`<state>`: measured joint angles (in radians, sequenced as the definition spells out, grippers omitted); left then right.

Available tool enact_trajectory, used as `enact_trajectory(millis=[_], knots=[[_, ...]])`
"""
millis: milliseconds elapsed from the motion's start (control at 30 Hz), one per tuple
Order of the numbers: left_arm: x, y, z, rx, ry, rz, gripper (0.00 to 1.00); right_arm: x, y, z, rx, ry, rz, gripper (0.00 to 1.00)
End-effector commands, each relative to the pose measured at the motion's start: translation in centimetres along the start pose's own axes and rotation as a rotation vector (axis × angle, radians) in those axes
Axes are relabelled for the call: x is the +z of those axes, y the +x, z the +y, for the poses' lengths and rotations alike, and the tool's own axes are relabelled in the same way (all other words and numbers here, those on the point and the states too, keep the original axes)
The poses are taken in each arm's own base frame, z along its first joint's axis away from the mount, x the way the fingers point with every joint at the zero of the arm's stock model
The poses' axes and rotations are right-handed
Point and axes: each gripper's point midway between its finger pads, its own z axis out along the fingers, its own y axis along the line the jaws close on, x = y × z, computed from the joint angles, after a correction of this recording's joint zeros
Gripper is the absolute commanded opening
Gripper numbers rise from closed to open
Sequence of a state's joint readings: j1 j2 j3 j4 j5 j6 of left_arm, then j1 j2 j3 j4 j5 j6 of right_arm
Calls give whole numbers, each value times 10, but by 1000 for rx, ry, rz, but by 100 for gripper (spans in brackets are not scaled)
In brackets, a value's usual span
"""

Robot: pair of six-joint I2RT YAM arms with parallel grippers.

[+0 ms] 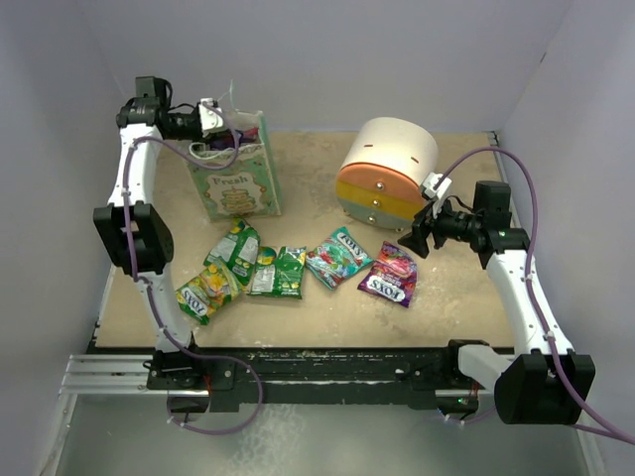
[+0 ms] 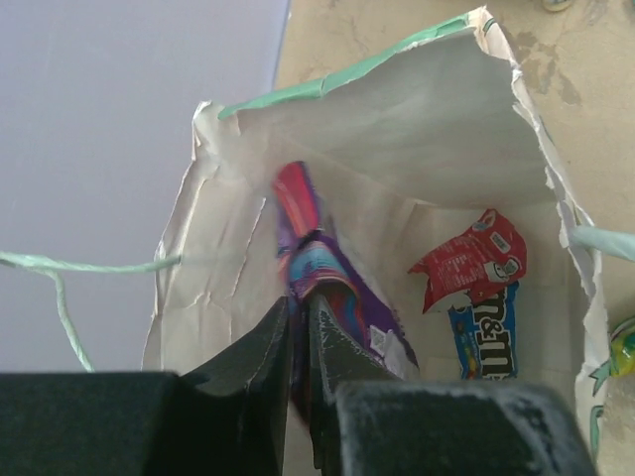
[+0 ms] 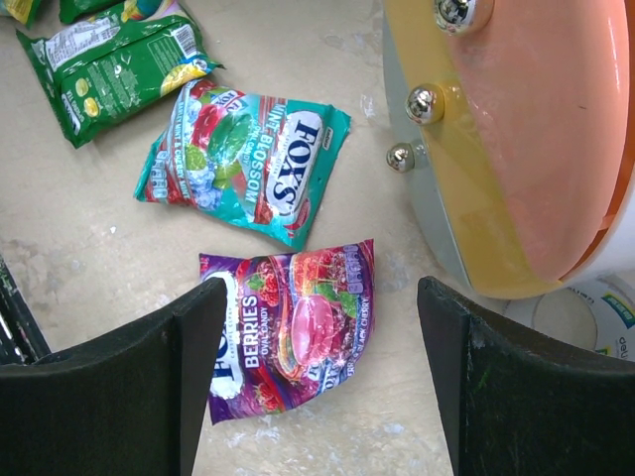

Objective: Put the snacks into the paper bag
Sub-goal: Place the snack in the paper bag.

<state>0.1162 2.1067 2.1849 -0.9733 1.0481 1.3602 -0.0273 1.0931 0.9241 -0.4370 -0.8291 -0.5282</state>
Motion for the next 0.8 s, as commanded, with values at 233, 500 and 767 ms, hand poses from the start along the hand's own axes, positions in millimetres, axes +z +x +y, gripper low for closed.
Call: enact_trajectory(millis=[233, 500, 767], knots=[[-37, -76, 41, 151, -177, -48, 32, -1, -6, 1, -44, -4, -32, 80], [-60, -112, 38, 176, -233, -56, 40, -2, -7, 2, -48, -6, -37, 80], [-81, -143, 20, 200, -306, -72, 50, -2, -7, 1, -50, -5, -38, 80]])
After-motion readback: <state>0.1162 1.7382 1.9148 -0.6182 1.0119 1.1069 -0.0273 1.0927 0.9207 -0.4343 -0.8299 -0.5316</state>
